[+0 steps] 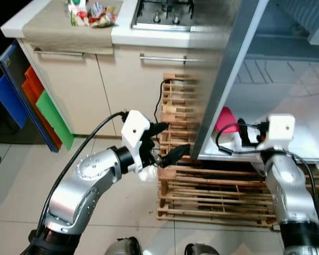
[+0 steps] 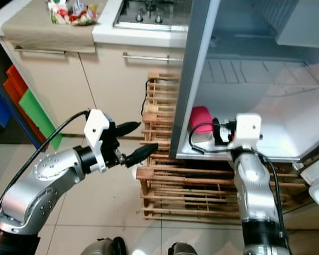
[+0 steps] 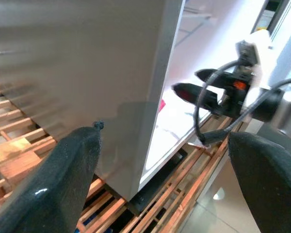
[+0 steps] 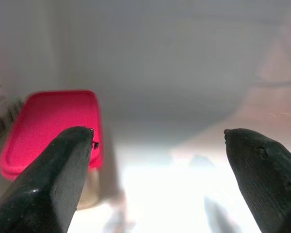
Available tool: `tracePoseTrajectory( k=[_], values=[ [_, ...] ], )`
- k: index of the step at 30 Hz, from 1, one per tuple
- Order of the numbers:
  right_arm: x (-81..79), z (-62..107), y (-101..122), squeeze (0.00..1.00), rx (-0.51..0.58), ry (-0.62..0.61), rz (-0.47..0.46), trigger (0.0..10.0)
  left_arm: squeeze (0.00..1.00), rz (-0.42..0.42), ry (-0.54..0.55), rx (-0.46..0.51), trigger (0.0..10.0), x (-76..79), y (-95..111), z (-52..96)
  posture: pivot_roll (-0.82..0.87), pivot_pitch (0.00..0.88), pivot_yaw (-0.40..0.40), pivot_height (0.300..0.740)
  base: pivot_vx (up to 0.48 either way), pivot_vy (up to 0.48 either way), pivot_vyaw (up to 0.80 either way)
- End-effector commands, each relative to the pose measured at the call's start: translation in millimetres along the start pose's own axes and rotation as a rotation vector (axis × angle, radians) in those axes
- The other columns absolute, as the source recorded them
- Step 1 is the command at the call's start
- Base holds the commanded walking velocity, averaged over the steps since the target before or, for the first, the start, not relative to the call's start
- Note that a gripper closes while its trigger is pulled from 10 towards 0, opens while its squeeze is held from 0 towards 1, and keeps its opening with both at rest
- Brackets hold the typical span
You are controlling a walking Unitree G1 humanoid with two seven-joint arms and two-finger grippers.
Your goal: Restocking fridge
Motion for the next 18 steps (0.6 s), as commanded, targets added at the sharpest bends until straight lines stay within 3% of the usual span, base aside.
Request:
tracePoseTrajectory(
  k=[1, 2, 3, 7, 9, 11, 18],
  values=[
    [7.9, 13.8, 11, 0.0, 0.038, -0.063, 0.003, 10.0, 0.0, -0.015, 0.006, -0.002, 10.0, -2.9, 1, 0.5, -0.16, 0.102, -0.012, 0.74, 0.0, 0.0, 0.0],
    [7.9, 13.8, 11, 0.0, 0.038, -0.063, 0.003, 10.0, 0.0, -0.015, 0.006, -0.002, 10.0, -2.9, 1, 0.5, -0.16, 0.102, -0.012, 0.74, 0.0, 0.0, 0.0],
    [8.2, 26.1, 7, 0.0, 0.025, -0.071, -0.005, 10.0, 0.0, -0.016, 0.002, 0.0, 10.0, -2.4, 1, -0.1, -0.17, 0.098, -0.01, 0.74, 0.0, 0.0, 0.0],
    [0.7, 29.2, -3, 0.0, -0.026, -0.026, -0.048, 10.0, 0.0, -0.014, -0.003, 0.001, 10.0, -1.0, 0, -1.0, -0.17, 0.096, -0.008, 0.74, 0.0, 0.0, 0.0],
    [-7.0, 26.1, -9, 0.0, -0.069, 0.02, -0.097, 10.0, 0.0, -0.014, -0.006, 0.002, 10.0, -0.1, 0, -1.6, -0.17, 0.094, -0.007, 0.74, 0.0, 0.0, 0.0],
    [-26.5, 11.2, -20, 0.0, -0.168, 0.17, -0.118, 10.0, 0.0, -0.012, -0.012, 0.003, 10.0, 0.5, 0, -2.5, -0.16, 0.087, 0.003, 0.74, 0.0, 0.0, 0.0],
    [-32.1, -10.2, -8, 0.0, -0.181, 0.199, -0.09, 10.0, 0.0, -0.022, -0.002, 0.005, 10.0, -2.8, 2, -1.9, -0.15, 0.093, -0.009, 0.74, 0.0, 0.0, 0.0]
  ],
)
Point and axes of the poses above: a point about 5 cm out from each wrist's last joint towards the gripper, its own z axis pointing back from the gripper into the wrist, its own y axis along the axis of the wrist's last joint, x = y × z, the point moved 2 cm from there along -z, pointing out of the wrist towards the gripper, and after that the axes turned 7 degrees about -z, right-handed, at the moved point
